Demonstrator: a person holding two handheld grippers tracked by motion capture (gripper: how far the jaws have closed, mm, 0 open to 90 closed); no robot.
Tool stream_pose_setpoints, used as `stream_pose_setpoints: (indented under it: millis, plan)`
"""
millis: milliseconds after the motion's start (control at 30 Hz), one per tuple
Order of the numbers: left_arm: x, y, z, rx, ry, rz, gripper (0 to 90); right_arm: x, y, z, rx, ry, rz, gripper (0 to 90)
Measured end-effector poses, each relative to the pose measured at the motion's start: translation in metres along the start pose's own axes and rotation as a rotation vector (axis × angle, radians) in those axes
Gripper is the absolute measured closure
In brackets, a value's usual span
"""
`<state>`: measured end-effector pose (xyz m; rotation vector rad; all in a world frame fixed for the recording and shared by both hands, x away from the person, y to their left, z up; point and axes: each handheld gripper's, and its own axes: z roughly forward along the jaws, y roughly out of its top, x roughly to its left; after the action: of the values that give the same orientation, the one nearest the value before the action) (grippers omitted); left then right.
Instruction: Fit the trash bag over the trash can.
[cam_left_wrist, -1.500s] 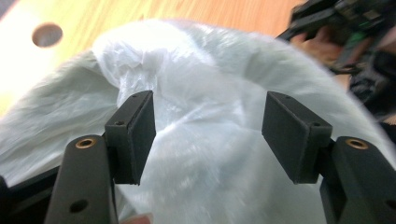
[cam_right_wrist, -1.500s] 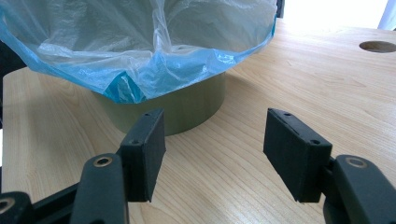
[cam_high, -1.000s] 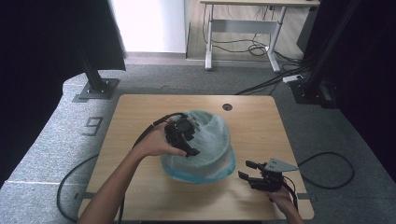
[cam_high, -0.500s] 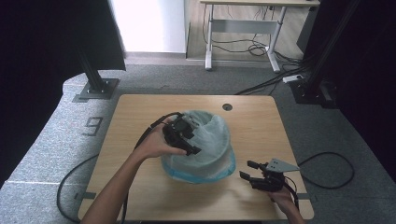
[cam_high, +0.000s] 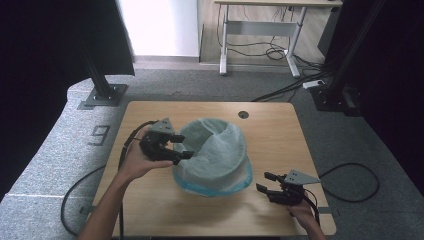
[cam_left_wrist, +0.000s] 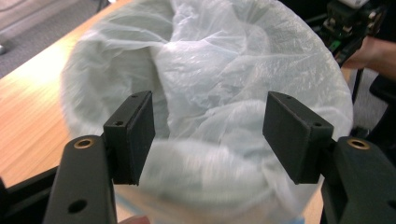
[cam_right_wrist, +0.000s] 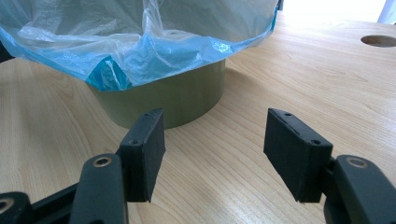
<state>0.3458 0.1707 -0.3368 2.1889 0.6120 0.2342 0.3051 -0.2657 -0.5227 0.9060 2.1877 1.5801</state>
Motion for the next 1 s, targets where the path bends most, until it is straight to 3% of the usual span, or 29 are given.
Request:
stream_pose_setpoints:
  millis: [300,533,700,1000]
  plan:
    - [-0.001,-0.042,-0.031,-0.094,0.050,-0.051,33.8,-0.001,-0.001,0.000,0.006,-0.003,0.004,37.5]
    - [-0.002,-0.069,-0.036,-0.089,0.117,-0.082,33.4,0.000,-0.005,0.000,0.026,-0.006,0.002,37.2]
    - [-0.004,-0.080,-0.034,-0.076,0.142,-0.085,33.4,-0.003,-0.009,-0.004,0.025,-0.017,0.015,37.0]
    - [-0.001,-0.084,-0.032,-0.079,0.135,-0.101,33.4,-0.005,-0.011,-0.004,0.036,-0.032,0.012,36.6]
